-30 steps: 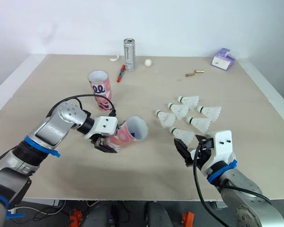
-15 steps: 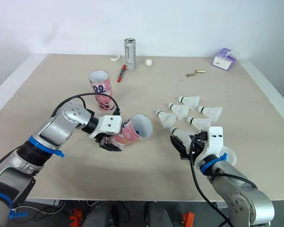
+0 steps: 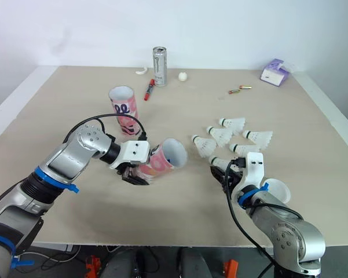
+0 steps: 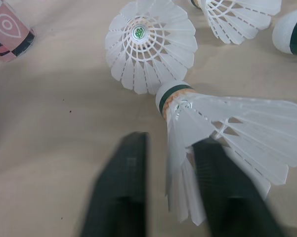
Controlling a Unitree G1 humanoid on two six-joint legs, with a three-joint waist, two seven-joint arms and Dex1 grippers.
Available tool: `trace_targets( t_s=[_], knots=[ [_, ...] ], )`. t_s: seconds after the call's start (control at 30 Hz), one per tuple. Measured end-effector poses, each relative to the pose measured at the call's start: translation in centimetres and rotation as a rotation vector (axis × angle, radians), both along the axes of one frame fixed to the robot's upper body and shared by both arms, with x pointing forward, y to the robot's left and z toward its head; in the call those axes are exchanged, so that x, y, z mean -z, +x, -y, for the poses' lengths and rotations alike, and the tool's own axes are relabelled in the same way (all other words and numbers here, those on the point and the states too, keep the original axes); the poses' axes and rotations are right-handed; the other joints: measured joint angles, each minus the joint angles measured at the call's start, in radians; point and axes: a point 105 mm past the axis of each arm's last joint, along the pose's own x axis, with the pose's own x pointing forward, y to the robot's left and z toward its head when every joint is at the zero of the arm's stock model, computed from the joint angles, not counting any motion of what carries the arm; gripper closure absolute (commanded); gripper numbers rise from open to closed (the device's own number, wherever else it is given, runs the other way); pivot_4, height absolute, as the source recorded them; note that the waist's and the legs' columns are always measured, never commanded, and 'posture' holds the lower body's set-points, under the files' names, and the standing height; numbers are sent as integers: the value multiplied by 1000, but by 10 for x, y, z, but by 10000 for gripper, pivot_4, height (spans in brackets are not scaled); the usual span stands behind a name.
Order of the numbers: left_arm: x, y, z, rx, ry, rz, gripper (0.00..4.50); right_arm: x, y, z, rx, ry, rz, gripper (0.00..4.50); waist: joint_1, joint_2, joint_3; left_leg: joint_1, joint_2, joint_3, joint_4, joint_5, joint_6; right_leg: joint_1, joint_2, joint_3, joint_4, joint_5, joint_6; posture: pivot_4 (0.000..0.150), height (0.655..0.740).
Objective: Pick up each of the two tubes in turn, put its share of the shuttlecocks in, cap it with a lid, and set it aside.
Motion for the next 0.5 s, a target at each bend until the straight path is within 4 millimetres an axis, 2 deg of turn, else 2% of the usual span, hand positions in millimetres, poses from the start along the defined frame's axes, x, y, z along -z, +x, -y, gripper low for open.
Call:
trace_targets(
  t_s=[0.33, 0.43, 0.5],
  knots=[
    [1, -1, 3, -2, -8, -11, 9997, -2, -1, 3, -8, -48, -5, 44366, 0, 0, 0, 0, 0, 0, 0, 0, 0, 0, 0, 1, 0, 0, 0, 1500, 7400],
    [1, -2, 6, 4, -18, -19, 9997, -10, -6, 5, -31, -108, 16, 44366, 0, 0, 0, 0, -1, 0, 0, 0, 0, 0, 0, 1, 0, 0, 1, 1500, 7400],
    [2, -2, 8, 7, -25, -30, 9997, -24, -13, 4, -92, -181, 50, 44366, 1, 1, 1, -1, -2, 0, 0, 0, 0, 0, 0, 2, 0, 0, 1, 1500, 7400]
  ],
)
